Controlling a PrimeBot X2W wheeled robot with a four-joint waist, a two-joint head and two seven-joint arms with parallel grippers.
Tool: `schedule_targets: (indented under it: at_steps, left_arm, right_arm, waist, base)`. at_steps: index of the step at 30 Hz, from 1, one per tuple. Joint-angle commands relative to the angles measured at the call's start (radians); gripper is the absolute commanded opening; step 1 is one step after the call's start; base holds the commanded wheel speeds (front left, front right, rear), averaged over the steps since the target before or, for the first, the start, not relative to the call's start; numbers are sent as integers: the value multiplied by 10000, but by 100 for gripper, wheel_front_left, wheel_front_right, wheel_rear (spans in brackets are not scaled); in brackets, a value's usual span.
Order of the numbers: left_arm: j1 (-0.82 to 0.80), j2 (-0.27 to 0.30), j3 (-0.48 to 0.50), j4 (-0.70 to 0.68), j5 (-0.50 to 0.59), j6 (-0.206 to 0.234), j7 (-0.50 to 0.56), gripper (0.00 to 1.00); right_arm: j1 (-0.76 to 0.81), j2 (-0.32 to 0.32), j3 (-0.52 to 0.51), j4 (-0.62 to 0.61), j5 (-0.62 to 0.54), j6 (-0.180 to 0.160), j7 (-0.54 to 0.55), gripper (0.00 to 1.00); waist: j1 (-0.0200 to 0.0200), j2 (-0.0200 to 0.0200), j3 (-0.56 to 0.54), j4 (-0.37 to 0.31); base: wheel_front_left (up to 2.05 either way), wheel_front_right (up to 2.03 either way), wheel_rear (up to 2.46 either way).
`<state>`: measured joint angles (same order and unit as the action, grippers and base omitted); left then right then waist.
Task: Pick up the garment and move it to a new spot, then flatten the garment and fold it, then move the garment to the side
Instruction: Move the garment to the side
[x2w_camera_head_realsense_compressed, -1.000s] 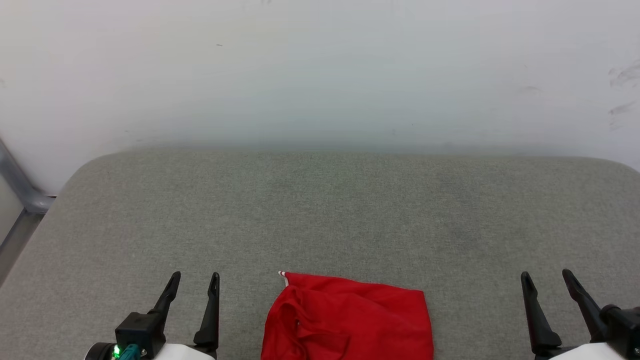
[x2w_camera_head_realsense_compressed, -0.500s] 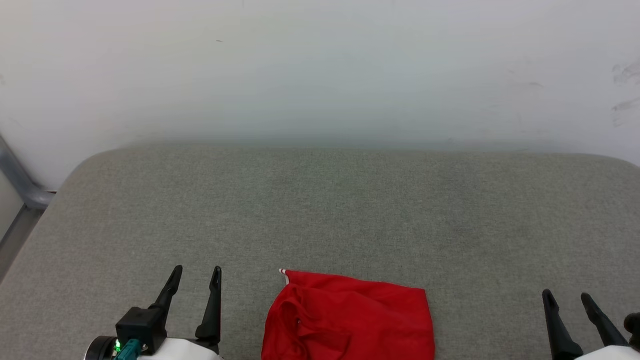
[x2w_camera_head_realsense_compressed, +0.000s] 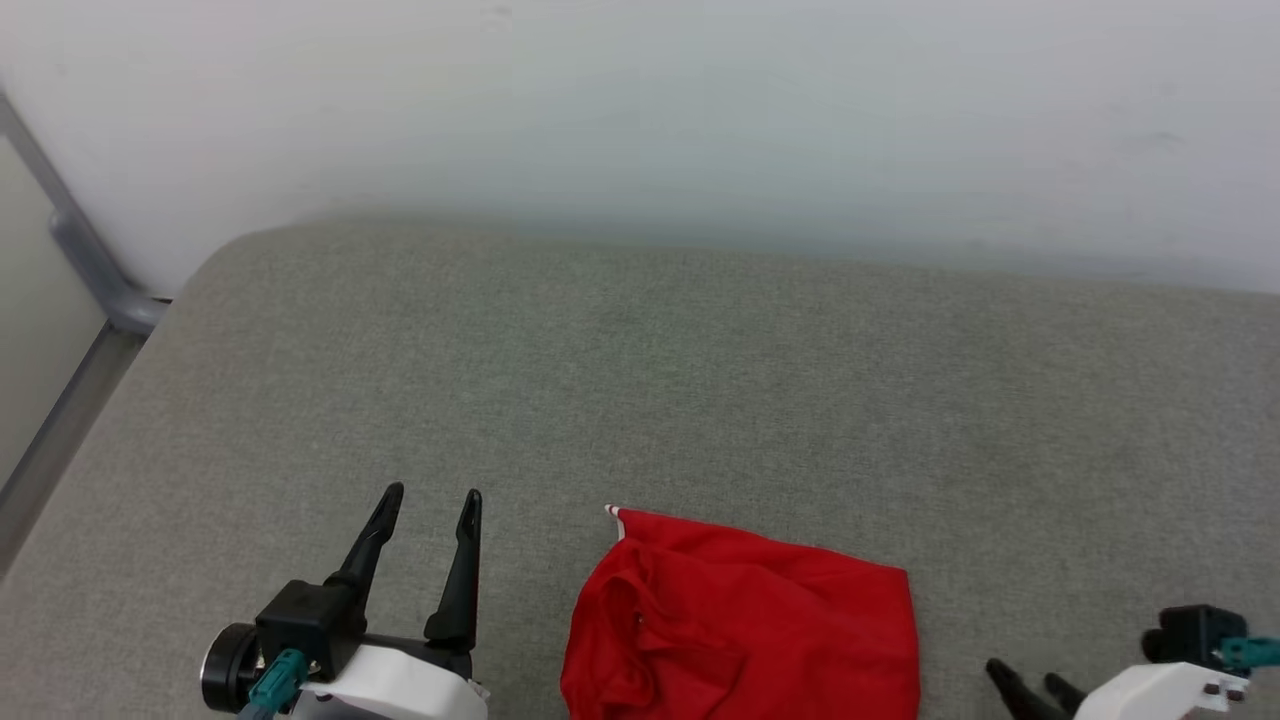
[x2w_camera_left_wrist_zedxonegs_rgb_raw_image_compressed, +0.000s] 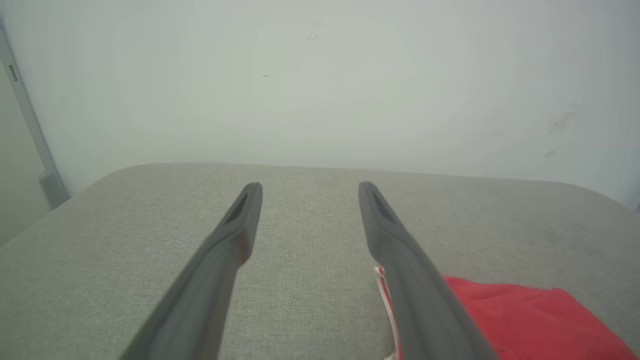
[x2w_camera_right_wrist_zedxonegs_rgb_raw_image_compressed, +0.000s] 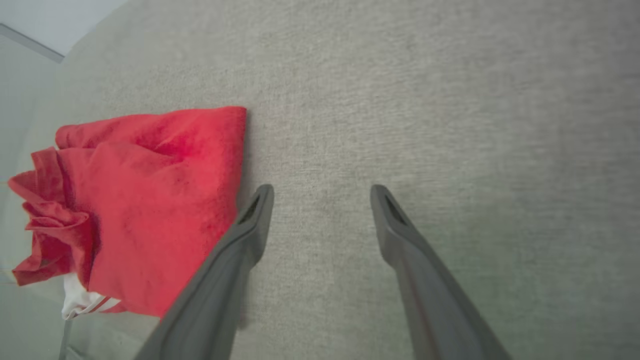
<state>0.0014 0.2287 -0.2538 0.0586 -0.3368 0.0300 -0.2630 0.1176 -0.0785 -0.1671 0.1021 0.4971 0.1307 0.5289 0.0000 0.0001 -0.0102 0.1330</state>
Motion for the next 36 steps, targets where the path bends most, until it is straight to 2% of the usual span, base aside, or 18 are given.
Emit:
schedule_targets:
  at_steps: [1,6,15,16,17,18,19,21,23,27,32,36]
  left_arm:
    - [-148,-66,2,-43,86,-30,-21,100]
    - [-314,-241,111,14,169,-243,-21,100]
    - [-568,-512,390,177,358,-559,-22,100]
    - [-579,-548,427,200,375,-572,-22,100]
    - [-584,-576,466,220,411,-609,-21,100]
    - [-596,-605,492,231,444,-642,-22,100]
    - [-608,-639,515,245,461,-655,-21,100]
    - [-613,-672,562,292,538,-725,-22,100]
    - [-348,-722,698,404,723,-802,-21,100]
    - [-227,-696,846,365,811,-774,-21,100]
    - [-79,-721,975,240,895,-753,-21,100]
    - [-56,-747,1003,179,1066,-730,-21,100]
  right_arm:
    - [-169,-18,124,23,28,-1,123,100]
    - [-477,76,957,467,711,-1,1189,100]
    - [-1020,172,1764,1852,1364,-8,1969,100]
    - [-1046,176,1837,2006,1349,-10,2053,96]
    - [-1095,177,1888,2127,1365,-10,2060,47]
    - [-1147,186,1916,2219,1428,-10,2035,14]
    - [-1202,197,1969,2292,1473,-8,1996,0]
    - [-1363,211,2092,2353,1580,-8,1892,0]
    - [-1746,-51,2448,2180,1774,-5,1319,0]
    - [-1942,-406,2828,1882,1473,-4,979,0]
    - [-2132,-934,2986,1752,519,-5,668,0]
    - [-2246,-1422,2686,1781,-120,-5,514,0]
  waist:
    - [0,-1,196,202]
    - [0,-1,530,555]
    - [0,-1,895,895]
    - [0,-1,904,912]
    - [0,-1,913,926]
    - [0,-1,930,937]
    - [0,-1,939,945]
    - [0,-1,934,948]
    - [0,-1,658,760]
    - [0,-1,493,329]
    - [0,-1,374,-574]
    - [0,-1,337,-1375]
  base:
    - [0,0,0]
    - [0,0,0]
    - [0,0,0]
    - [0,0,0]
    - [0,0,0]
    - [0,0,0]
    - [0,0,0]
    - [0,0,0]
    - [0,0,0]
    - [0,0,0]
    - [0,0,0]
    - [0,0,0]
